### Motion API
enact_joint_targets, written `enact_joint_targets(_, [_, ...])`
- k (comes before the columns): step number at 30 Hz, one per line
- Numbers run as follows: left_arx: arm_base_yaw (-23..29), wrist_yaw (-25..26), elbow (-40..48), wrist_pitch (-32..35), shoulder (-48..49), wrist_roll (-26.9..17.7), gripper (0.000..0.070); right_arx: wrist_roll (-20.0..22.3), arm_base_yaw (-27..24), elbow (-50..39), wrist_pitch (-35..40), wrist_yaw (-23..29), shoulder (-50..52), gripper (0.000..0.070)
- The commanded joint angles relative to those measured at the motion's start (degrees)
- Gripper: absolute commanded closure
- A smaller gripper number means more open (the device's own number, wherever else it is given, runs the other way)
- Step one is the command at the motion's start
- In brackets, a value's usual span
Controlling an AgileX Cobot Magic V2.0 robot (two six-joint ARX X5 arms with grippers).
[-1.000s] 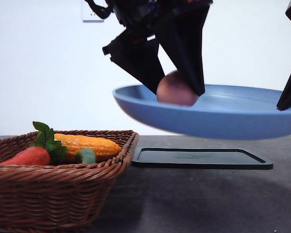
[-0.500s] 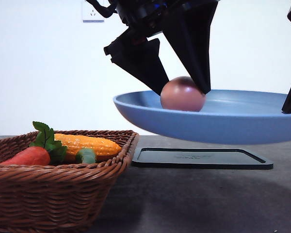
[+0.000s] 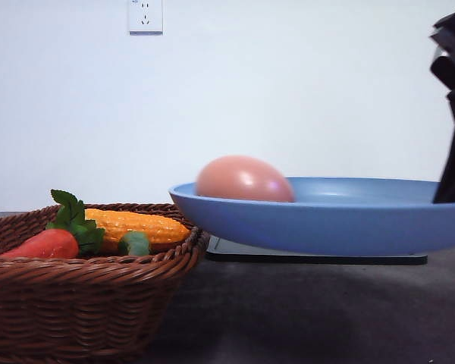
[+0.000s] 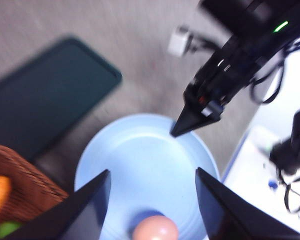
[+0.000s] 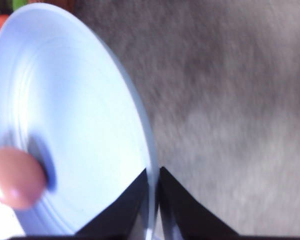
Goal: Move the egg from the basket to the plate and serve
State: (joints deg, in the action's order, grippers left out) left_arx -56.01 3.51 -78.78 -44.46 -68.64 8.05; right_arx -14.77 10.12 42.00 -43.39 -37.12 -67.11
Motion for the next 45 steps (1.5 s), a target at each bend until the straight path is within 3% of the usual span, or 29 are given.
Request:
enact_joint_targets(1, [0.2, -1.2, -1.3, 0.2, 2.5, -1.3, 0.0358, 1.7, -0.7, 3.4, 1.3, -0.8, -2.2, 0.07])
enact_joint_targets(11, [1.0, -3.5, -1.4, -1.0, 15.4, -1.8, 0.0358, 3.7, -4.0, 20.5, 2.4, -0.1, -16.8, 0.07])
enact_joint_targets(23, [1.0, -3.7, -1.3, -6.0, 18.0, -1.8, 0.0358, 3.2, -7.4, 40.2, 2.5, -0.4, -38.8, 0.07])
enact_joint_targets(37, [1.0, -3.7, -1.3, -6.2, 17.3, -1.5, 0.0358, 3.3, -8.5, 43.7, 3.5, -0.2, -50.5, 0.07])
enact_joint_targets(45, [1.0, -3.8, -1.3, -6.1, 16.0, -1.3, 0.0358, 3.2, -8.5, 43.7, 5.3, 5.2, -50.5, 0.07])
